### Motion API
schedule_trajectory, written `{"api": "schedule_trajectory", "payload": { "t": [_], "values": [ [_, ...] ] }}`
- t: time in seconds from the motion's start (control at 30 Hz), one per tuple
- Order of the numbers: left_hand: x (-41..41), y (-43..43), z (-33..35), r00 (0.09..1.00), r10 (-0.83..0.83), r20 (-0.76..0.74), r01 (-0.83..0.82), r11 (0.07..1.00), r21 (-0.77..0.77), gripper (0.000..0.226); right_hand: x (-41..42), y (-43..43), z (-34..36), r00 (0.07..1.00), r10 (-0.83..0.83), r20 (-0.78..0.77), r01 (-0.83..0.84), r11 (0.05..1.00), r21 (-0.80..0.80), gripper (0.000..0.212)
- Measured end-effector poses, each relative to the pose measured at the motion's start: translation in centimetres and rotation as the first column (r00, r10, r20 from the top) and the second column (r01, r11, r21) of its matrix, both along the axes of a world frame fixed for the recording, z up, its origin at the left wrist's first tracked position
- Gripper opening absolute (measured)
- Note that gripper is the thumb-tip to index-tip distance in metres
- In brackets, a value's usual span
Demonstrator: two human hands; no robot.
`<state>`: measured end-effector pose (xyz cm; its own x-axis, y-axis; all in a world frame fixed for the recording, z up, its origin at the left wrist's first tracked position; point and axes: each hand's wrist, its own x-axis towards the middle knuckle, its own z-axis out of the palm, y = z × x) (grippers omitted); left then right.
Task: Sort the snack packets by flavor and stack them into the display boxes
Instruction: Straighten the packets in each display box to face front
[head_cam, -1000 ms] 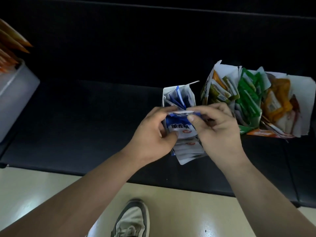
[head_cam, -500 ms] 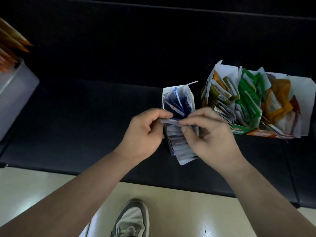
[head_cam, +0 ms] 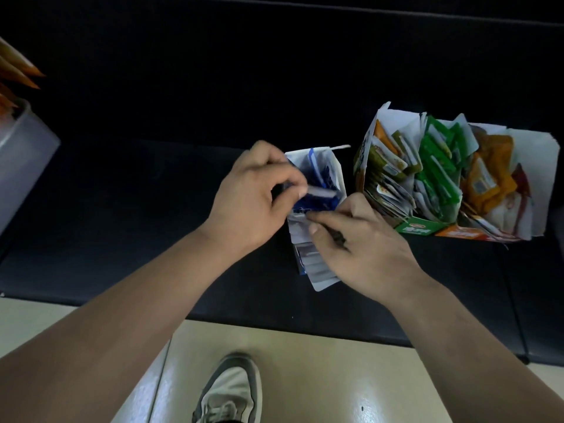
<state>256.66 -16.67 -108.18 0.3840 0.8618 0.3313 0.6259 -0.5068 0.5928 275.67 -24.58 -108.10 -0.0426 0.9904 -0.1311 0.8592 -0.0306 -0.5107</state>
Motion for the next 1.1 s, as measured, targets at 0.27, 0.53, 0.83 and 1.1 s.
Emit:
{"api": "schedule_trajectory", "payload": {
  "t": [0.27,0.53,0.83,1.1],
  "values": [
    [0.1,-1.1,2.5,0.936,0.166,0.311,-0.056,0.941,-0.334,0.007,0.2,0.5,0.4,0.87,-0.203,-0.448,0.229,0.973,0.005,0.007],
    [-0.6,-2.3,2.2,0.944,0.064,0.322,0.043,0.948,-0.315,0.014,0.2,1.0,0.5,0.875,-0.155,-0.458,0.257,0.951,0.169,0.021],
    [0.9,-5.0,1.1,0.903,0.267,0.337,-0.066,0.86,-0.506,0.037,-0.7,1.1,0.4,0.823,-0.02,-0.568,0.16,0.967,0.198,0.007],
    [0.6,-4.0,0.9,0.751,0.433,0.499,-0.145,0.844,-0.516,0.006,-0.6,0.8,0.9,0.788,-0.014,-0.616,0.019,1.0,0.001,0.035]
  ]
}}
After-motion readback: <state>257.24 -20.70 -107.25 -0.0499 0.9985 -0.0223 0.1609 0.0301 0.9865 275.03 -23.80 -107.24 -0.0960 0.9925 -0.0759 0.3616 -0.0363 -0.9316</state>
